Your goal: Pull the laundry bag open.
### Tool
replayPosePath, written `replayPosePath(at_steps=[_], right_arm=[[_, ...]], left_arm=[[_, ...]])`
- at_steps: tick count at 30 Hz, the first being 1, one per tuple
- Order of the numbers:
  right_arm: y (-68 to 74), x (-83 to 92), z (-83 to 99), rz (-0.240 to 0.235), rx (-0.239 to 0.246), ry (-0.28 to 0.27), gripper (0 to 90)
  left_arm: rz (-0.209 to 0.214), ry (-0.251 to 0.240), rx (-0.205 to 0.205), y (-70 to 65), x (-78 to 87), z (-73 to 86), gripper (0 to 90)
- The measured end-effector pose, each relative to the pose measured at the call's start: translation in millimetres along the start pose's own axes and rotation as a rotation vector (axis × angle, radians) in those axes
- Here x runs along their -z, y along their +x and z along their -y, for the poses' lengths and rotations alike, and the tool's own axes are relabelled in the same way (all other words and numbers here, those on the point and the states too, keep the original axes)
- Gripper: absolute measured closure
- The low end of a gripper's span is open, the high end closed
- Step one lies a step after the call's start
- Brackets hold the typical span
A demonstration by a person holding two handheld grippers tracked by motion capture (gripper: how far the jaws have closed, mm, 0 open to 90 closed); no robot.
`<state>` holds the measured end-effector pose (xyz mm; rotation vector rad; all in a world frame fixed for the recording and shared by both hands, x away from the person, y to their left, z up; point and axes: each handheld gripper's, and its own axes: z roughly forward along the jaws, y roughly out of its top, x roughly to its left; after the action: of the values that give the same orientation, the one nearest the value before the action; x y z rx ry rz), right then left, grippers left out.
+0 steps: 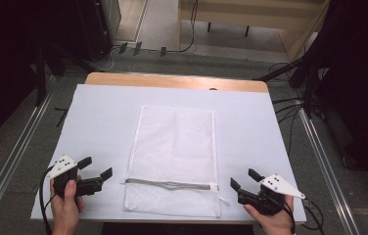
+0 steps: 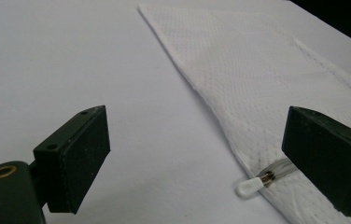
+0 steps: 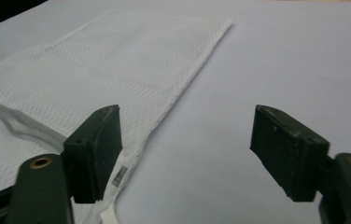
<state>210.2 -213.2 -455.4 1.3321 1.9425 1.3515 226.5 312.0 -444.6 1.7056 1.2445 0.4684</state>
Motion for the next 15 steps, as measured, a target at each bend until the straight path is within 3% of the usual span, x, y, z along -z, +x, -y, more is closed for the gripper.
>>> replayPosePath(at_steps=[2,3,9,12,15], right_arm=[[-9.2,2.5,-1.4,0.004,-0.045,-0.001,23.8],[-13.4,3.6,-1.9,0.009,-0.051,0.003,23.0],[-33.7,9.2,-2.0,0.033,-0.056,0.019,19.3],[-45.0,11.2,-1.1,0.064,-0.061,0.021,19.1],[-53.6,13.6,0.6,0.125,-0.064,0.012,19.2]], left_arm=[[-0.013,0.010,-0.005,2.1,-0.2,0.7,4.6],[-0.007,0.012,-0.008,3.4,-0.1,1.0,0.0],[-0.015,0.015,-0.034,9.1,3.0,1.5,0.0],[-0.022,0.021,-0.041,12.1,3.1,2.5,0.0],[-0.025,0.021,-0.047,15.1,3.6,2.3,0.0]])
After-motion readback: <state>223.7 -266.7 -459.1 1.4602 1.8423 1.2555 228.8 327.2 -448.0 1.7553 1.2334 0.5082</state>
